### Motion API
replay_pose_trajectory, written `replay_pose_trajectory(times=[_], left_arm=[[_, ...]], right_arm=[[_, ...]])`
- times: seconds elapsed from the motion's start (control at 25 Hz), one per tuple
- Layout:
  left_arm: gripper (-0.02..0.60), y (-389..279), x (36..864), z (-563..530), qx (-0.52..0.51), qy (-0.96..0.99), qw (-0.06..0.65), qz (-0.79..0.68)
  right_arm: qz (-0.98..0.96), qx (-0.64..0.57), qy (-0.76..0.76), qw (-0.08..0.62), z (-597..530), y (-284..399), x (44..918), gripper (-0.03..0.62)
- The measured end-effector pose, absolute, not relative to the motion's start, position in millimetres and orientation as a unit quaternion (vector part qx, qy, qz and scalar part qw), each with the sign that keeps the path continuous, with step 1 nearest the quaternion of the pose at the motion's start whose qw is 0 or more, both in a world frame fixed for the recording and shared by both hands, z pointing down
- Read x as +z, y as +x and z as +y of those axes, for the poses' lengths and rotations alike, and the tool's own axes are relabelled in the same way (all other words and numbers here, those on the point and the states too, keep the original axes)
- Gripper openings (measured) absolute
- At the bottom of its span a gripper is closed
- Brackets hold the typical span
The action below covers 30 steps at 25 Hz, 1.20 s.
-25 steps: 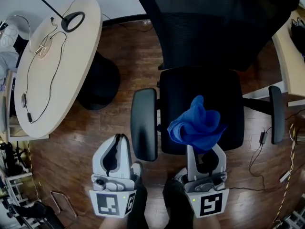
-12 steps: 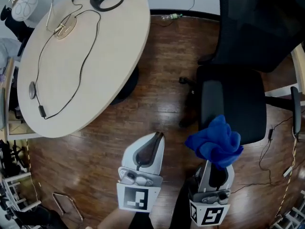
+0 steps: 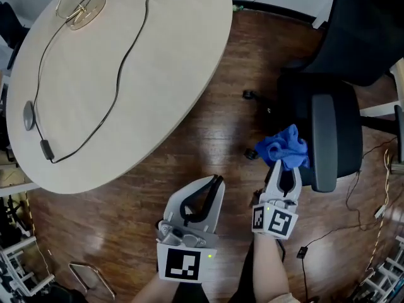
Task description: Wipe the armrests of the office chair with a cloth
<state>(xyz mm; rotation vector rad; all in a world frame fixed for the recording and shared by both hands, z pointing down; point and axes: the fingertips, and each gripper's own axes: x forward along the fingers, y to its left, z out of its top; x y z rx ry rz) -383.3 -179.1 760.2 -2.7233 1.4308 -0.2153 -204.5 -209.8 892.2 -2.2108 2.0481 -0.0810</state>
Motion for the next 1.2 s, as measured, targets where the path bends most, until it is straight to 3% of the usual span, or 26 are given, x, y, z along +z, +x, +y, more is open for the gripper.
replay_pose_trajectory(times=[0.08,0.16,0.32,0.64,0.76,0.92,1.08,1.2], left_arm=[[0.095,-396.1,821.8,-154.7,-0.147,-0.854,-0.143,0.478],[0.095,-401.6,844.8,-145.6,-0.180,-0.838,-0.194,0.478],[0.095,-400.5,842.9,-159.6,-0.180,-0.840,-0.167,0.484],[0.095,-372.5,877.8,-201.6,-0.154,-0.842,-0.127,0.502],[0.095,-369.4,898.1,-200.7,-0.164,-0.839,-0.126,0.504],[0.095,-375.0,890.4,-208.9,-0.164,-0.834,-0.121,0.512],[0.095,-370.7,838.1,-200.0,-0.151,-0.832,-0.116,0.520],[0.095,-375.4,752.6,-180.6,-0.129,-0.831,-0.115,0.528]], right_arm=[[0.658,-0.034,-0.749,0.065,-235.5,-182.9,905.2,0.075],[0.656,-0.017,-0.751,0.071,-248.3,-173.7,887.6,0.075],[0.662,-0.016,-0.747,0.065,-258.9,-173.1,894.7,0.076],[0.671,-0.119,-0.730,-0.051,-309.8,-157.6,1108.6,0.075],[0.680,-0.133,-0.719,-0.052,-307.6,-153.6,1129.1,0.075],[0.734,-0.099,-0.671,-0.017,-290.0,-197.7,1054.4,0.075],[0.778,-0.043,-0.621,0.084,-220.8,-231.9,874.5,0.075],[0.787,-0.021,-0.603,0.130,-181.6,-234.6,726.2,0.075]])
